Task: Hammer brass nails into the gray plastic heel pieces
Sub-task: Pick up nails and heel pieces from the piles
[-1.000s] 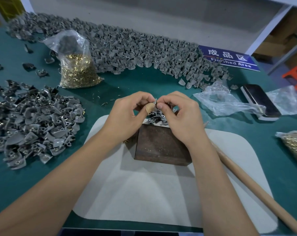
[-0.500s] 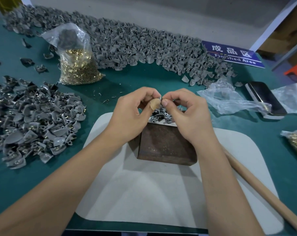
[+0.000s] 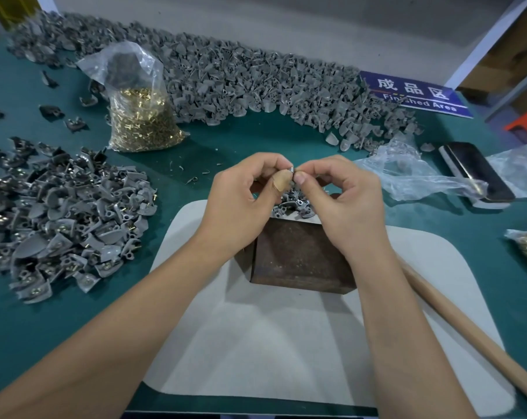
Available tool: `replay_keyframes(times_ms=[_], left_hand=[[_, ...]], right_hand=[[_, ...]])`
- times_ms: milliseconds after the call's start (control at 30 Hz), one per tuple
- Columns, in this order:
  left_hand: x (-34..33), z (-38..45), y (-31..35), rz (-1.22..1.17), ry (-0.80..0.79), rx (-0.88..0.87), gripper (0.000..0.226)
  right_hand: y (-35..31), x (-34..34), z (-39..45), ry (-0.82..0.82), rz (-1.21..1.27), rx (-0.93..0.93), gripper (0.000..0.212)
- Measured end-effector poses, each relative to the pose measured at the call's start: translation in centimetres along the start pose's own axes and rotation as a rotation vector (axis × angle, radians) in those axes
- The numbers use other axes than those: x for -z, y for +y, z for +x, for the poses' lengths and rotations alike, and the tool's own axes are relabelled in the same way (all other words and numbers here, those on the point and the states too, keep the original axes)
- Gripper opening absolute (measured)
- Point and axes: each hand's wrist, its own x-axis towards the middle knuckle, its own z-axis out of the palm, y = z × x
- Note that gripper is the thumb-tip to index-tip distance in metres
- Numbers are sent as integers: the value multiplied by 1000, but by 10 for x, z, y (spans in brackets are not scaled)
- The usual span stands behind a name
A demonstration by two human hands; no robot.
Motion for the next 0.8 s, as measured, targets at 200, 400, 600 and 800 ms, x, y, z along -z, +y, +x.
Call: replay_keyframes(times_ms=[200,400,600,800], left_hand=[[-3,0,5,-10,57,-38,5],[0,0,3,43,-11,-57,7],[-2,-3,1,168,-45,-139,7],[-4,-3,-1,72,-21,-79,8]], right_hand=[[-4,0,-1,1,128,-109,4],[-4,4,-1,-60,81,-94,4],[-3,10,-4,-51,-100,29,11],[-4,9,-3,-31,-63,13,9]])
